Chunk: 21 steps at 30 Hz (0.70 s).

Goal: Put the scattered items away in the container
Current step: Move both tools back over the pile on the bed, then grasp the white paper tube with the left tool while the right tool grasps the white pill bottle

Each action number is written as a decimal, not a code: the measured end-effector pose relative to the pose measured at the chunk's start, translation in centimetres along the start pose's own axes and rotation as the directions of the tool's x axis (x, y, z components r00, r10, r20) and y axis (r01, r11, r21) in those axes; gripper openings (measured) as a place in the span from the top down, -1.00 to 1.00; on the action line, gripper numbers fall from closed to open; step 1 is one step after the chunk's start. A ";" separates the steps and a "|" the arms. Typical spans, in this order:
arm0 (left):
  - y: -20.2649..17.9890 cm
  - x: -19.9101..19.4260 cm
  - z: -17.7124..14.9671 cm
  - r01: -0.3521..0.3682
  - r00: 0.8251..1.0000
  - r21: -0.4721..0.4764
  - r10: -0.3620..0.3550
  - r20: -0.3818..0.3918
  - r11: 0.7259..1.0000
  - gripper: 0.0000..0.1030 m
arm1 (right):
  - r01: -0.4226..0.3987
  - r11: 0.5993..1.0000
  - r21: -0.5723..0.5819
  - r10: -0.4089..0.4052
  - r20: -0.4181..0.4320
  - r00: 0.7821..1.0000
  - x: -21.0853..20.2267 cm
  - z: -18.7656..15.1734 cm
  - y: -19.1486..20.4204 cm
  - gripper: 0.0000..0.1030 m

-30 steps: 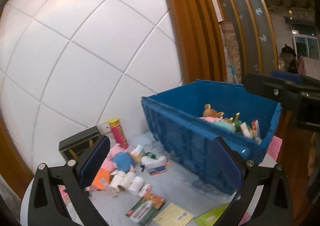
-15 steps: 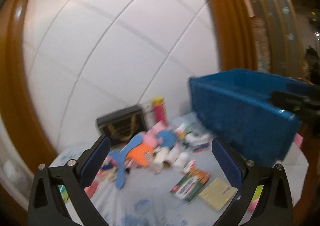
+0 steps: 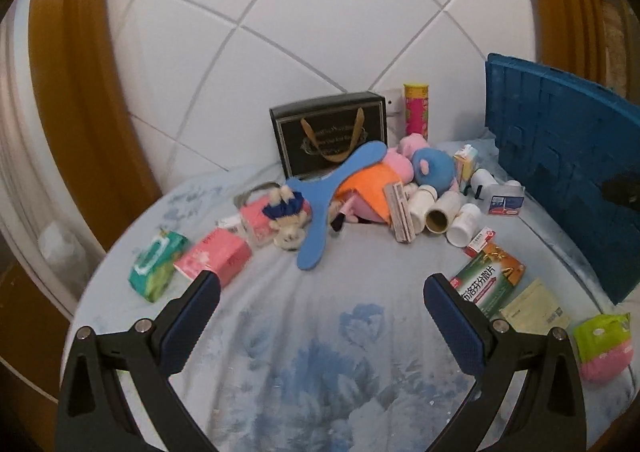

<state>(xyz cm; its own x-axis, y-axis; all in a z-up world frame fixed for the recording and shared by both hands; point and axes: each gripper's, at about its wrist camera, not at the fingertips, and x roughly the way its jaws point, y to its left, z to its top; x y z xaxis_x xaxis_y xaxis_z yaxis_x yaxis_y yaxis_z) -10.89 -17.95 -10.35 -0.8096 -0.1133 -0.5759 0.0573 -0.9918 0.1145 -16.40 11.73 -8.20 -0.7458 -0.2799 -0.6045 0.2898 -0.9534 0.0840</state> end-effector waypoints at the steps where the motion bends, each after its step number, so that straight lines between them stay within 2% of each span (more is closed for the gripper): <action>1: -0.4 0.7 -0.2 0.019 1.000 0.002 -0.019 -0.010 1.000 -1.00 | -0.001 1.000 -0.006 0.001 -0.024 1.000 1.2 -0.1 0.0 -0.98; 4: -1.9 3.1 -0.4 0.074 0.997 0.030 -0.073 -0.029 0.997 -1.00 | -0.016 1.000 -0.009 0.015 -0.096 0.995 4.6 -0.5 -0.2 -0.98; 6: -3.0 4.7 -0.2 0.141 0.990 0.049 -0.139 -0.034 0.989 -1.00 | -0.002 1.000 -0.019 0.000 -0.125 0.992 6.1 -0.7 -0.2 -0.98; 11: -6.5 9.1 1.6 0.263 0.965 0.139 -0.258 -0.054 0.955 -1.00 | 0.044 0.999 0.011 -0.042 -0.138 0.990 7.9 -0.2 -0.8 -0.98; 15: -8.1 12.7 2.8 0.308 0.951 0.172 -0.300 -0.071 0.936 -1.00 | 0.065 0.998 0.027 -0.060 -0.151 0.987 10.4 0.8 -1.0 -0.98; 18: -9.1 15.4 3.0 0.317 0.947 0.168 -0.303 -0.103 0.933 -1.00 | 0.045 0.997 0.062 -0.033 -0.179 0.983 12.9 1.3 -1.5 -0.97; 21: -9.6 16.7 2.7 0.302 0.952 0.172 -0.288 -0.103 0.938 -1.00 | 0.029 0.995 0.091 -0.007 -0.227 0.974 16.3 2.0 -2.0 -0.84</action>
<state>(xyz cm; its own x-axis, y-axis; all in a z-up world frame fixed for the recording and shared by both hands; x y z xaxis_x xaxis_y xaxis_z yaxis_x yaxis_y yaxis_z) -26.56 -10.18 -18.90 -0.7271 0.1712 -0.6648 -0.2908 -0.9540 0.0724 -30.35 8.83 -16.63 -0.5925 -0.2402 -0.7689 0.2124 -0.9673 0.1386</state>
